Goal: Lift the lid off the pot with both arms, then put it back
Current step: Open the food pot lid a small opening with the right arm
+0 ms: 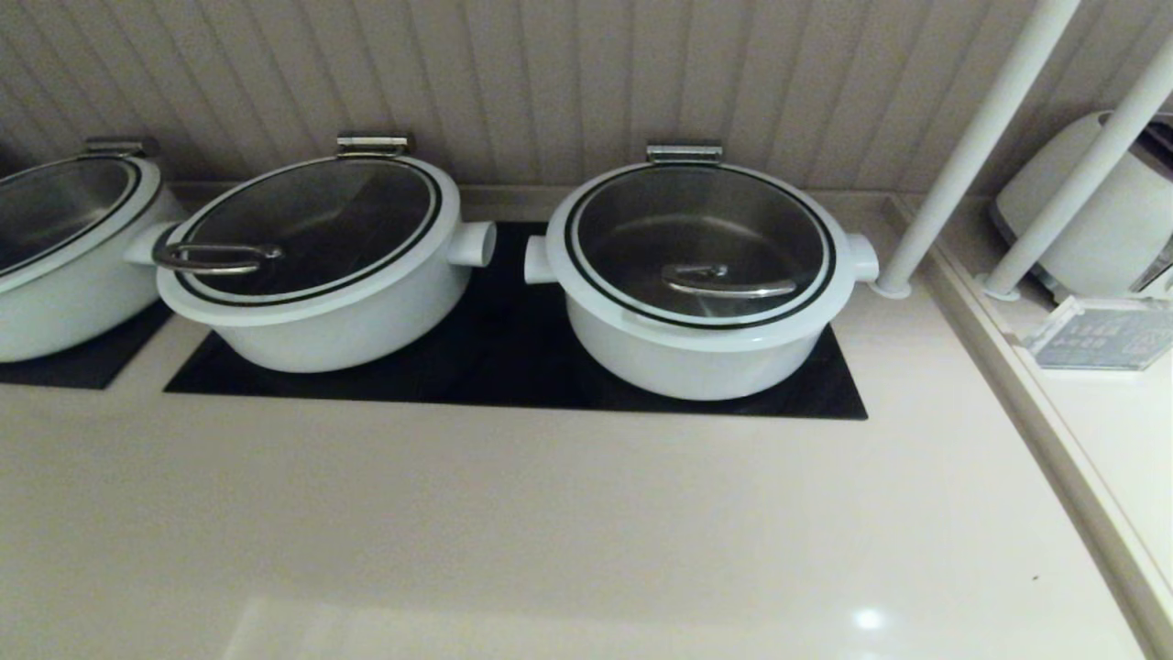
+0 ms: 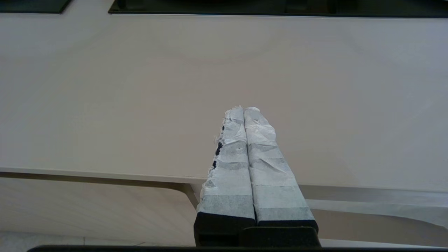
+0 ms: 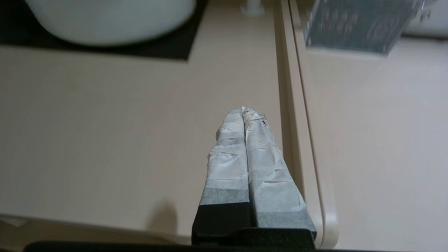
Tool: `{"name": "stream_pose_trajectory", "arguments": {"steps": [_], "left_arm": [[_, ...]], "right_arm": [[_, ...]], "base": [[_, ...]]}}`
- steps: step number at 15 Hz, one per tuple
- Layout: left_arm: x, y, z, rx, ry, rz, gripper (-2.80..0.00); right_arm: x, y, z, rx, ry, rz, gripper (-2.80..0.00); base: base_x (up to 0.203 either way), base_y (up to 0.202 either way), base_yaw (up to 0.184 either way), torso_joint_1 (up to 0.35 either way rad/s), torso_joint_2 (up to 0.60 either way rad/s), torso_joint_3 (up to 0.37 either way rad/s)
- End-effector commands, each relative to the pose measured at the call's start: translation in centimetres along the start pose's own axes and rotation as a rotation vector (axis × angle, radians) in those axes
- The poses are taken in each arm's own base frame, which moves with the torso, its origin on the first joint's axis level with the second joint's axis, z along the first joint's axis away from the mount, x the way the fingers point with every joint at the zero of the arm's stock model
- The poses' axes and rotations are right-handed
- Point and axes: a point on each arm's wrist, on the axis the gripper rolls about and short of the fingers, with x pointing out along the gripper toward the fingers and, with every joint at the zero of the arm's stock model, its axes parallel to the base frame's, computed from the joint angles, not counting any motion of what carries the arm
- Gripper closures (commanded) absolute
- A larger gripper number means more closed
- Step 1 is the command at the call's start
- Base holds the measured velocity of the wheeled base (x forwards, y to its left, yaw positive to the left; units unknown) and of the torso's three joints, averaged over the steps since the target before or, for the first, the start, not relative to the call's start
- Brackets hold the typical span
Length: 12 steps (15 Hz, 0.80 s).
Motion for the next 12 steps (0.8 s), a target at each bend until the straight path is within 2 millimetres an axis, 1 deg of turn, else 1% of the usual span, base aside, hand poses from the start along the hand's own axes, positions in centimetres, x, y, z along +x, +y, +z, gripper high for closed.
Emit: {"name": "stream_pose_trajectory", "arguments": {"steps": [1, 2, 4, 6, 7, 9, 10, 12], "left_arm": [[0.0, 0.0, 0.0, 0.0, -0.001, 0.0, 0.0], [0.0, 0.0, 0.0, 0.0, -0.001, 0.0, 0.0], [0.0, 0.0, 0.0, 0.0, -0.001, 0.001, 0.0], [0.0, 0.0, 0.0, 0.0, -0.001, 0.001, 0.0], [0.0, 0.0, 0.0, 0.0, -0.001, 0.001, 0.0], [0.0, 0.0, 0.0, 0.0, -0.001, 0.001, 0.0], [0.0, 0.0, 0.0, 0.0, -0.001, -0.001, 0.0], [0.0, 0.0, 0.0, 0.0, -0.001, 0.001, 0.0]], "right_arm": [[0.2, -0.1, 1.9, -0.001, -0.008, 0.022, 0.0], [0.7, -0.1, 3.2, -0.002, 0.005, 0.055, 0.0], [2.6, -0.1, 6.1, -0.013, 0.031, 0.146, 0.0], [5.5, 0.0, 8.8, -0.042, 0.055, 0.286, 0.0], [7.1, 0.1, 9.7, -0.058, 0.067, 0.364, 0.0], [10.2, 0.5, 10.7, -0.093, 0.08, 0.577, 0.0], [11.3, 0.7, 10.8, -0.095, 0.083, 0.694, 0.0], [13.3, 0.9, 10.0, -0.068, 0.132, 0.821, 0.0]], "base": [[0.0, 0.0, 0.0, 0.0, 0.0, 0.0], [0.0, 0.0, 0.0, 0.0, 0.0, 0.0], [0.0, 0.0, 0.0, 0.0, 0.0, 0.0], [0.0, 0.0, 0.0, 0.0, 0.0, 0.0], [0.0, 0.0, 0.0, 0.0, 0.0, 0.0], [0.0, 0.0, 0.0, 0.0, 0.0, 0.0], [0.0, 0.0, 0.0, 0.0, 0.0, 0.0], [0.0, 0.0, 0.0, 0.0, 0.0, 0.0]]}}
